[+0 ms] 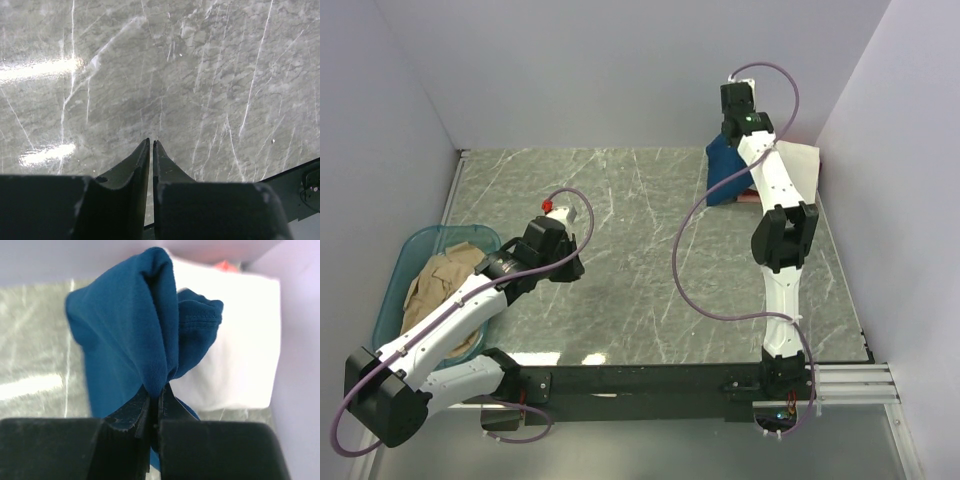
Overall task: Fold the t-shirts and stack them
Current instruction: Put the neatly folded tshirt into the corner of the board with the right arm
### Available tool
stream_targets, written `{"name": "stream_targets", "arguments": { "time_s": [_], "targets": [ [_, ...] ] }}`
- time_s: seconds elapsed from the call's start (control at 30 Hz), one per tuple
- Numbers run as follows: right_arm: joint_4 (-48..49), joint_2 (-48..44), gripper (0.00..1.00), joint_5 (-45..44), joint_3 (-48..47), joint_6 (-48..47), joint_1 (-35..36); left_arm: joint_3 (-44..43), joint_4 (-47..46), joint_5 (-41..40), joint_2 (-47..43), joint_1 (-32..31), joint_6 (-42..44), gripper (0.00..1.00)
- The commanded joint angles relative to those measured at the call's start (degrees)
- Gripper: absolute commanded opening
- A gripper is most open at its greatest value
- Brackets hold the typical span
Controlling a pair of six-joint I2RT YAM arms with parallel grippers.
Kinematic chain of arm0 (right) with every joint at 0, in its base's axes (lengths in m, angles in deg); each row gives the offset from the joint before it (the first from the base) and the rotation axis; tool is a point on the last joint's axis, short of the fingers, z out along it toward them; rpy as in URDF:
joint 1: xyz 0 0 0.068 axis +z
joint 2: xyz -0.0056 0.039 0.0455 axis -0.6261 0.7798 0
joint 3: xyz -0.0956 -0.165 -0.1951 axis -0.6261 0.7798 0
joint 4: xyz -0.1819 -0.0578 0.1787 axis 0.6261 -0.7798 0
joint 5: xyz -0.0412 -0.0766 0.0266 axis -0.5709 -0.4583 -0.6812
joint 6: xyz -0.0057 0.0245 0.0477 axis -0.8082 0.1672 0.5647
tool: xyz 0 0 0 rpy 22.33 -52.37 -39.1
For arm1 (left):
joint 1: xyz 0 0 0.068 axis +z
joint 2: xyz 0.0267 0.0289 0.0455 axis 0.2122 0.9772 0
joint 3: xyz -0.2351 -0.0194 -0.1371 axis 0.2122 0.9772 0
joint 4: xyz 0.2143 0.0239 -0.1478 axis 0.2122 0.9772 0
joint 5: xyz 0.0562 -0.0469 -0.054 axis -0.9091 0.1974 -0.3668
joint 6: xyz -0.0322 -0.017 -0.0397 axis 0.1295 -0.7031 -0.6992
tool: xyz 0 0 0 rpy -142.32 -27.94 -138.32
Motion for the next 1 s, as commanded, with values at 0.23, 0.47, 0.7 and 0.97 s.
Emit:
{"name": "stream_targets", "arguments": {
  "time_s": [0.23,0.47,0.7,0.97],
  "targets": [
    [9.3,-1.9,0.0,-0.8,-6.1,-4.0,-2.0,0.4,-1.4,1.1,-1.5,0.3,1.0,0.13],
    [10.9,-3.4,0.0,-0.7,-6.7,-3.9,-3.0,0.5,-1.3,1.0,-1.5,0.3,1.0,0.13],
    [10.1,-4.4,0.0,0.7,-7.2,-2.8,-5.1,0.6,-1.2,1.0,-0.8,0.3,0.9,0.13],
    [9.2,-5.2,0.0,1.6,-4.9,-1.8,-7.2,0.5,-1.1,0.6,-0.3,0.3,0.8,0.13]
  ]
}}
